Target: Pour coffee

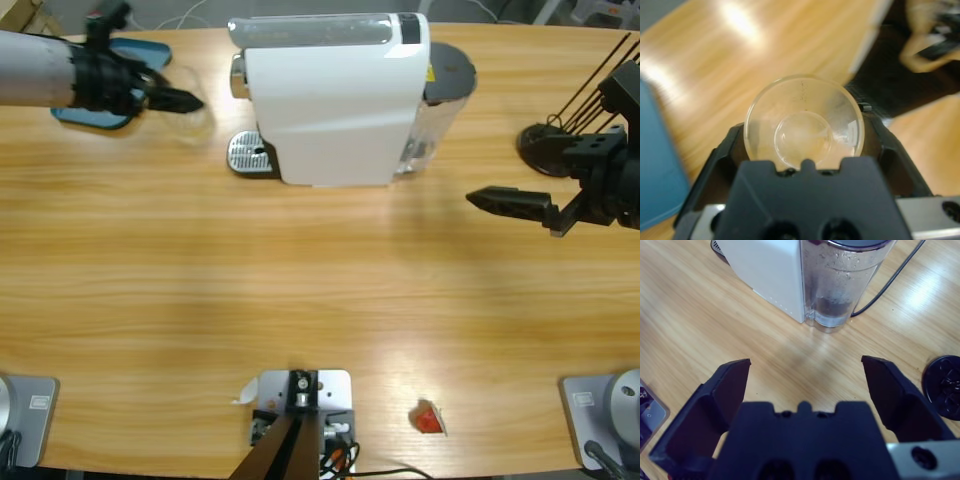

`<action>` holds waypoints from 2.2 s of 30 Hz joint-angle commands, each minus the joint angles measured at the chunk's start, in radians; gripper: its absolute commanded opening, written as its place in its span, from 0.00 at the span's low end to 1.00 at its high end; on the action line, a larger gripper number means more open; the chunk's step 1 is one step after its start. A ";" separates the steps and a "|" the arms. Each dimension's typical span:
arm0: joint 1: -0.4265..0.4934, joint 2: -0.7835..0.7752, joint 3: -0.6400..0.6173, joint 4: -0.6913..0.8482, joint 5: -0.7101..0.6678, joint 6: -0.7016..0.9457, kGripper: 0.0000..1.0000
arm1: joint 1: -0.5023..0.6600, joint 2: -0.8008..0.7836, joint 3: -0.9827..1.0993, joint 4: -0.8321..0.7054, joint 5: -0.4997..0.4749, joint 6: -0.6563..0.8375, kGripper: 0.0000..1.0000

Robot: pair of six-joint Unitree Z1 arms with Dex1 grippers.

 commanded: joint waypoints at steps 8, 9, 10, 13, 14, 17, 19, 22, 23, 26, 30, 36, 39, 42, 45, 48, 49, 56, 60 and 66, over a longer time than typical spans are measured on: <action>0.335 0.207 -0.165 -0.044 0.171 -0.099 0.00 | -0.011 0.012 0.042 -0.009 0.016 -0.003 1.00; 0.336 0.234 -0.176 -0.046 0.170 -0.104 0.00 | -0.011 0.017 0.042 -0.009 0.016 -0.004 1.00; 0.336 0.256 -0.181 -0.046 0.170 -0.110 0.00 | -0.011 0.023 0.041 -0.009 0.019 -0.004 1.00; 0.334 0.297 -0.178 -0.063 0.171 -0.128 0.00 | -0.011 0.032 0.039 -0.009 0.022 -0.004 1.00; 0.337 0.304 -0.179 -0.069 0.171 -0.138 0.00 | -0.011 0.034 0.039 -0.009 0.022 -0.004 1.00; 0.344 0.319 -0.179 -0.087 0.165 -0.141 0.00 | -0.011 0.046 0.037 -0.009 0.027 -0.004 1.00; 0.345 0.321 -0.180 -0.093 0.163 -0.141 0.00 | -0.011 0.052 0.036 -0.009 0.030 -0.004 1.00; 0.345 0.324 -0.180 -0.098 0.161 -0.141 0.00 | -0.011 0.055 0.035 -0.007 0.030 -0.004 1.00; 0.345 0.324 -0.180 -0.098 0.161 -0.141 0.00 | -0.011 0.055 0.034 -0.006 0.030 -0.005 1.00; 0.345 0.324 -0.177 -0.098 0.160 -0.139 0.00 | -0.011 0.055 0.034 -0.004 0.031 -0.006 1.00; 0.345 0.320 -0.170 -0.098 0.160 -0.140 0.00 | -0.011 0.053 0.033 -0.003 0.034 -0.006 1.00; 0.347 0.296 -0.152 -0.098 0.161 -0.151 0.95 | -0.009 0.046 0.033 0.000 0.037 -0.007 1.00; 0.347 0.249 -0.122 -0.098 0.163 -0.153 0.99 | -0.008 0.046 0.032 0.000 0.037 -0.007 1.00; 0.348 0.179 -0.082 -0.097 0.163 -0.165 0.99 | -0.008 0.032 0.032 0.000 0.034 -0.007 1.00; 0.327 0.077 -0.008 -0.085 0.168 -0.175 0.98 | -0.007 0.026 0.030 0.006 0.001 -0.018 1.00; 0.270 -0.055 0.108 -0.072 0.207 -0.174 0.98 | -0.007 0.018 0.003 0.057 -0.015 -0.013 1.00; 0.251 -0.098 0.147 -0.071 0.215 -0.172 0.98 | -0.006 0.014 -0.005 0.073 -0.027 -0.013 1.00; 0.121 -0.419 0.307 0.004 0.263 -0.167 0.99 | -0.006 -0.099 -0.012 0.152 -0.037 -0.010 1.00; 0.074 -0.615 0.318 0.131 0.270 -0.172 0.99 | 0.012 -0.135 -0.012 0.171 -0.065 -0.010 1.00; 0.047 -0.841 0.298 0.376 0.273 -0.229 0.99 | 0.069 -0.127 -0.009 0.166 -0.135 0.007 1.00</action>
